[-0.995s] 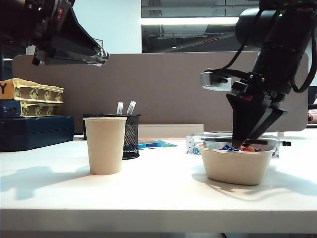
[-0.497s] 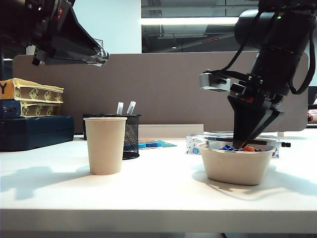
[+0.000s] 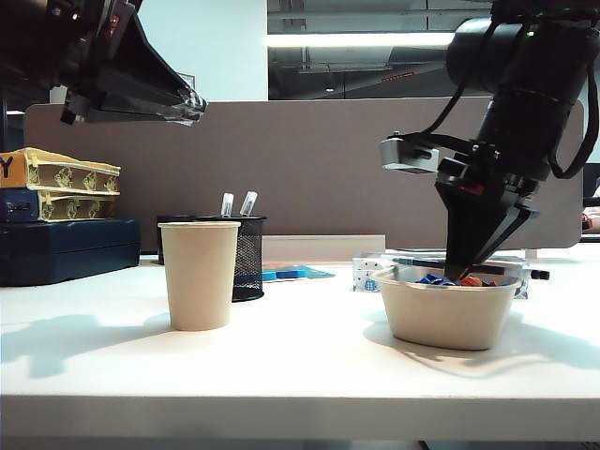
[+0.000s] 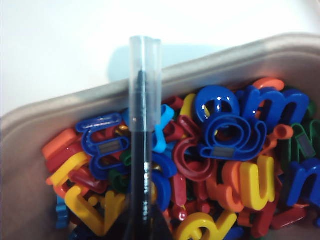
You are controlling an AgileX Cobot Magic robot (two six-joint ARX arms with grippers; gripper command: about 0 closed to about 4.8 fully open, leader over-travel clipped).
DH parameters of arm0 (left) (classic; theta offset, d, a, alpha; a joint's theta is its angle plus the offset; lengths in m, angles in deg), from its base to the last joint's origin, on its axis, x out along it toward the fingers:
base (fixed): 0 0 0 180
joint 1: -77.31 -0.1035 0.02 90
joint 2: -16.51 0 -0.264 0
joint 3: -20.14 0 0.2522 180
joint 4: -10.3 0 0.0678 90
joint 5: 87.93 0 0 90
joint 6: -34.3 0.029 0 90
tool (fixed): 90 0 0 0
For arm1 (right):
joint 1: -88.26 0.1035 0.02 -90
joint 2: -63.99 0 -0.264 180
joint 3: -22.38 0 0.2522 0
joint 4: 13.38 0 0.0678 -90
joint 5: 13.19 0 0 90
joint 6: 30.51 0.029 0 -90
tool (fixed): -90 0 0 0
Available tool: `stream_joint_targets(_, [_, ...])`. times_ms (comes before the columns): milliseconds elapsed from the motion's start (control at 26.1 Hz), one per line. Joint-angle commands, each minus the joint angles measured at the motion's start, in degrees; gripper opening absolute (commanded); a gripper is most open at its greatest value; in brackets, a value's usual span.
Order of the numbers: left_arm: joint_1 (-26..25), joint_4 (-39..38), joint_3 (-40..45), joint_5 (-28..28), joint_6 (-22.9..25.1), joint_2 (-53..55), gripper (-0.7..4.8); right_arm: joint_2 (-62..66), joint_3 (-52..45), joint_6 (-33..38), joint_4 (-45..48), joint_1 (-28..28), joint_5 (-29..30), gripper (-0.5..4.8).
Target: Pick up one pen and put it in the pen container.
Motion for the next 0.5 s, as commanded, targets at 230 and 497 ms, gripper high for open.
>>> stream_joint_targets(230, [0.09,0.57,-0.48,0.39,-0.42,-0.11,0.62,-0.33,0.28,0.50,0.63,-0.04,0.13,0.38])
stream_joint_targets(497, [0.09,0.57,-0.57,0.39,-0.44,-0.11,0.62,-0.35,1.81,1.53,-0.24,-0.04,0.61,0.25])
